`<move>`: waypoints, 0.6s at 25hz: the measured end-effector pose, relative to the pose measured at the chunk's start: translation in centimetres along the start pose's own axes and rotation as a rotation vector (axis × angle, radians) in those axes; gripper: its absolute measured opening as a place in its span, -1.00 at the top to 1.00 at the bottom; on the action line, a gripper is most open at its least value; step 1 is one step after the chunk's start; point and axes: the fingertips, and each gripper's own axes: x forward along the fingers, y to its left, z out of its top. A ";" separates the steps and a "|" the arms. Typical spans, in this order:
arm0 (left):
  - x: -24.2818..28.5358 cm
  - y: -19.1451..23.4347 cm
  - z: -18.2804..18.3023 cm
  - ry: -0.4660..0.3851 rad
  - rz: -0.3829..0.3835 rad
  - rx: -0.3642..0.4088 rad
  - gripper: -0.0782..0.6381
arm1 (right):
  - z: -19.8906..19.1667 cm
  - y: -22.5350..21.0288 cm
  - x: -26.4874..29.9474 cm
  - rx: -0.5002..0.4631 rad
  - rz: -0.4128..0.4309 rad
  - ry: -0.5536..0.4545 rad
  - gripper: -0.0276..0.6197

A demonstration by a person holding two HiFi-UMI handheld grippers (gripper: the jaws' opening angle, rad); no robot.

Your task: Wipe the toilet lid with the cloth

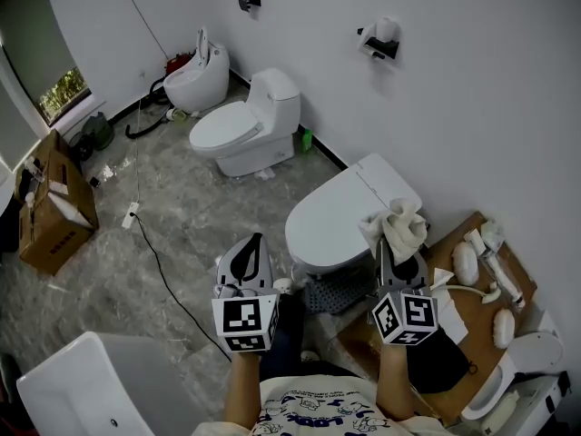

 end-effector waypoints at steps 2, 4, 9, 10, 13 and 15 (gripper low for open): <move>2.1 0.4 0.0 -0.004 -0.009 0.001 0.77 | 0.0 -0.4 1.9 0.001 -0.006 -0.004 0.57; 4.2 0.7 -0.1 -0.004 -0.025 0.000 0.77 | -0.2 -0.7 3.8 0.000 -0.017 -0.004 0.57; 10.7 2.4 0.2 0.003 -0.068 -0.004 0.77 | -0.8 -1.4 10.1 -0.007 -0.049 0.014 0.57; 12.2 2.8 0.4 0.005 -0.076 -0.001 0.77 | -0.8 -1.5 11.5 -0.005 -0.056 0.018 0.57; 16.9 4.7 1.1 0.011 -0.094 0.004 0.77 | -0.5 -2.0 15.9 -0.003 -0.076 0.025 0.57; 20.2 6.0 1.6 0.016 -0.107 0.005 0.77 | -0.1 -2.3 19.0 -0.005 -0.092 0.027 0.57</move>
